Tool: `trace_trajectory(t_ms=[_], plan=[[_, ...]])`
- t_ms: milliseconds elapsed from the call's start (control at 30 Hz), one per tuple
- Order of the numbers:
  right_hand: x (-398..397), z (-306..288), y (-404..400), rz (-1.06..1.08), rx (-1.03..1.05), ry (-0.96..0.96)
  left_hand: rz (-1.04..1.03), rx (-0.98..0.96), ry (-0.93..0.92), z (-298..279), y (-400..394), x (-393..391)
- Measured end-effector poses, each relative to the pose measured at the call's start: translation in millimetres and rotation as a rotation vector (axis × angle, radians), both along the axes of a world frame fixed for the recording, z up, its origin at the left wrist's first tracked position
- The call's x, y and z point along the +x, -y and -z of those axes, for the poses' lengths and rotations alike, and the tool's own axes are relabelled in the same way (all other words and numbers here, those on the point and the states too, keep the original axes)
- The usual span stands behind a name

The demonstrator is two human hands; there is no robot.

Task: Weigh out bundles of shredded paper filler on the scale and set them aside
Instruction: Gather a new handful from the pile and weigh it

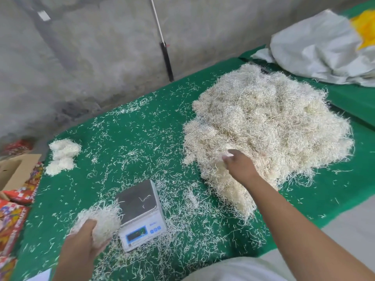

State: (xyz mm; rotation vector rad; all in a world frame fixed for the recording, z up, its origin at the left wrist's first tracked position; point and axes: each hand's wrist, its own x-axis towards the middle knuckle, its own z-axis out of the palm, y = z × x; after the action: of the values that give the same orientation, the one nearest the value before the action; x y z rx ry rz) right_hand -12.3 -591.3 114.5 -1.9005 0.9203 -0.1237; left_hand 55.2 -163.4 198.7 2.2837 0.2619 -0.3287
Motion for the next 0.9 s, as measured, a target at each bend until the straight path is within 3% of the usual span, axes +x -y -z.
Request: trace_trajectory(t_ms=[100,167,200,267,333,467,533,700,833,900], plan=[[1,-18,-25,-0.1,-0.152,-0.114,0.118,-0.064,-0.175,-5,29,0],[-3,-32,-50,-0.19,-0.198,0.015,0.058,-0.123,-0.18,-10,60,-2],[-5,-42,-65,-0.257,-0.117,0.11,0.048,-0.211,-0.172,-11,71,2],[-5,-66,-97,-0.376,0.187,0.192,0.033,-0.28,-0.188,-20,86,-8],[-3,-79,-123,-0.402,0.564,0.222,0.222,-0.129,-0.043,-32,105,-18],[10,-96,-136,-0.204,1.222,0.316,0.197,-0.145,-0.004,-61,142,-15],[20,-107,-138,-0.192,1.379,0.302,0.282,-0.11,0.078,-67,146,-14],[39,-129,-150,-0.156,1.416,0.347,0.397,-0.117,0.279,-71,155,-20],[39,-142,-165,-0.139,1.319,0.386,0.323,0.038,0.474,-68,157,-18],[33,-145,-174,-0.156,1.415,0.398,0.32,0.042,0.52,-63,157,-16]])
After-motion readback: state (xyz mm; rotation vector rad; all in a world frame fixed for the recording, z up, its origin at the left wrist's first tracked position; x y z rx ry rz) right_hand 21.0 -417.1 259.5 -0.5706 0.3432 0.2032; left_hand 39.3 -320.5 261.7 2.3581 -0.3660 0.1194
